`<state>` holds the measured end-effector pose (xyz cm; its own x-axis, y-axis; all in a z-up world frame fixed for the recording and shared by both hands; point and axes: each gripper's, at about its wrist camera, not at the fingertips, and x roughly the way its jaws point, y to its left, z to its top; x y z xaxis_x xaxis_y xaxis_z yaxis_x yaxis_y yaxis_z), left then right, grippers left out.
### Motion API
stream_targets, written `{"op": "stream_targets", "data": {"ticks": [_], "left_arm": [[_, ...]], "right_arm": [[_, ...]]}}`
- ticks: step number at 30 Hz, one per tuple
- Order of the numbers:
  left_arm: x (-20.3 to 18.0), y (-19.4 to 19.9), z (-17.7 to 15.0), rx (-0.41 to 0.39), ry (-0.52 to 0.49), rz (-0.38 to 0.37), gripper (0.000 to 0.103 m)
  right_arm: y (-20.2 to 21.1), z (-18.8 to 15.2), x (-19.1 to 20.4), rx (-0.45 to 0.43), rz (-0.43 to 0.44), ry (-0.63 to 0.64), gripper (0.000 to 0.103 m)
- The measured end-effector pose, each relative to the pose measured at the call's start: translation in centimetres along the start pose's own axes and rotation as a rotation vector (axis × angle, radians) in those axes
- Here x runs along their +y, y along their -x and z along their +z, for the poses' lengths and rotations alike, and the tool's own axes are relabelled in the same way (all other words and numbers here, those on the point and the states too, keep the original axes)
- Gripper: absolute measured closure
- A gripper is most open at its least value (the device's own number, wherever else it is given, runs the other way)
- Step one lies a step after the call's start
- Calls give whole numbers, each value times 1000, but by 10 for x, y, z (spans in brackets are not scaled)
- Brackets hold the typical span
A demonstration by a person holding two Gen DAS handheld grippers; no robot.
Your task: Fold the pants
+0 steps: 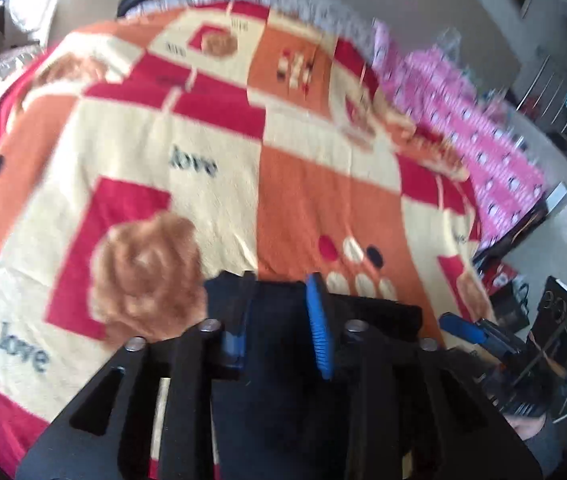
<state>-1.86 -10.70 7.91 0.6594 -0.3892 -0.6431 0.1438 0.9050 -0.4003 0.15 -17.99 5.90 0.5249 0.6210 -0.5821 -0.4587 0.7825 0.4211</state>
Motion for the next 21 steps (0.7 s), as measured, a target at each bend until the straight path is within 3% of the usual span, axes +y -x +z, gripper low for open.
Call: {"op": "stream_targets", "data": {"ticks": [1,2,4,6,8,10,14,16,17,18,19,20,21], "left_arm": [[5,5,-5,-4,13,-17,32],[13,6,-12,15,29,-50,27],[21,-6,-19,91,55,-105,27],[26,-20,-25,161,84,-77,27],[33,-29,-31,195,139,-91,27],[43,-39,-36,240,212,-133,27],[47,-40,-42,222,280,-226,25],[50,-46,-44,247,337,-313,25],[50,-47,-42,241,342,-311,25],[48,-47,-40,247,333,-305,25],[46,-46,-39,252,312,-280,37],[43,-42,-38,250,275,-217,58],[40,-41,-39,247,243,-175,60]], "right_arm": [[13,-4,-6,-32,18,-67,39],[21,-9,-12,-45,32,-132,27],[21,-21,-26,-15,77,-264,26],[6,-32,-38,55,128,-390,26],[-9,-35,-41,123,113,-442,26],[-18,-38,-36,142,98,-413,26],[-27,-35,-25,141,102,-359,25],[-34,-34,-21,123,116,-345,25],[-38,-33,-17,120,102,-314,25],[-40,-32,-12,111,78,-270,26],[-42,-32,-11,113,58,-253,33],[-40,-33,-12,105,44,-253,41],[-38,-34,-13,102,32,-257,46]]}}
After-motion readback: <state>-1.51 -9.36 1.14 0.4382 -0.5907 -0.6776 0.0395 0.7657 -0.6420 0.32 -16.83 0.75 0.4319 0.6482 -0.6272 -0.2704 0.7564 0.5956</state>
